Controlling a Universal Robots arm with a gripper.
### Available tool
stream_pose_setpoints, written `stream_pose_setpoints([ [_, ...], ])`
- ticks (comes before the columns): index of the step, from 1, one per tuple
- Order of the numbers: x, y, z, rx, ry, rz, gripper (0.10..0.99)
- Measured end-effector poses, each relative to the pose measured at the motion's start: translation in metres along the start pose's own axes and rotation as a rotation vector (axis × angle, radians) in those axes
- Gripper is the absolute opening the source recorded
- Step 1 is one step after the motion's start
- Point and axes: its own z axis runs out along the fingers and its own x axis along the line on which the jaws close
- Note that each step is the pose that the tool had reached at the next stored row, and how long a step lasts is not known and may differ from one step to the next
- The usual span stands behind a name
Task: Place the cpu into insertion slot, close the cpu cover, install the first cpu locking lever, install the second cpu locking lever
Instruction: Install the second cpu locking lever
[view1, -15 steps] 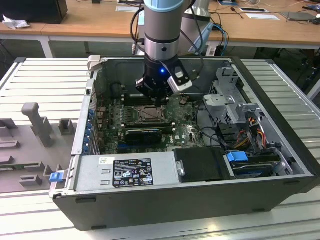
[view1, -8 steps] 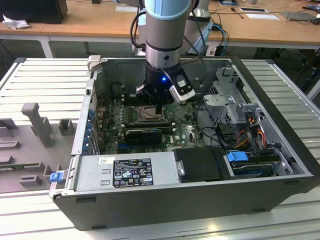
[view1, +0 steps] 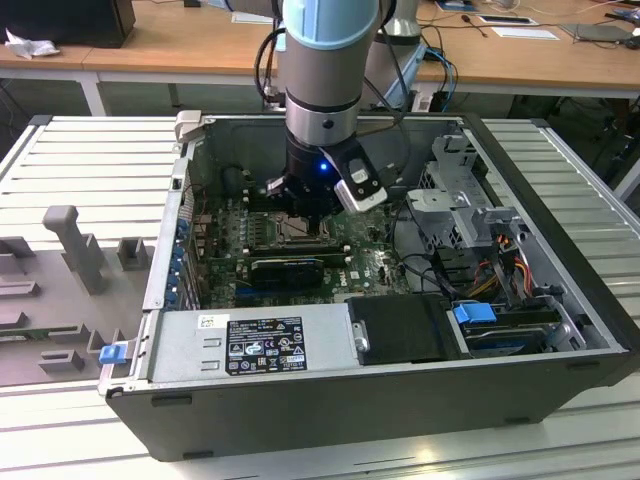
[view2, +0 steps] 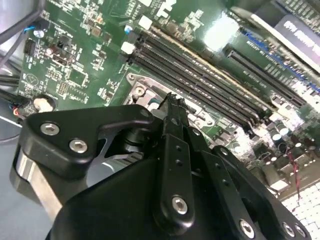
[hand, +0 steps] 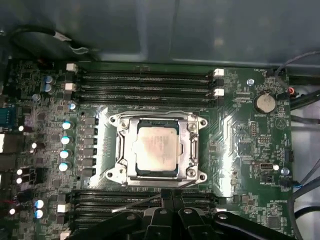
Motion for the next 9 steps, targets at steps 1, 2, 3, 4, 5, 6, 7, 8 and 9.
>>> stream_pose_setpoints([
  [1,0.0046,0.0,0.0,-0.001,0.0001,-0.001,0.106],
  [2,0.008,0.0001,0.0,-0.001,0.0001,-0.001,0.106],
  [3,0.0127,0.0002,-0.0001,-0.001,0.0002,-0.002,0.106],
  [4,0.0178,0.0002,0.0,-0.002,0.0003,-0.003,0.106],
  [5,0.0201,0.0003,0.0008,-0.003,0.0004,-0.004,0.106],
  [6,0.0223,0.0002,0.0019,-0.005,0.0008,-0.008,0.106],
  [7,0.0238,-0.0002,0.0048,-0.01,0.0029,-0.026,0.106],
  [8,0.024,-0.0005,0.0075,-0.011,0.0039,-0.035,0.106],
  [9,0.0242,-0.0009,0.0108,-0.012,0.0046,-0.041,0.106],
])
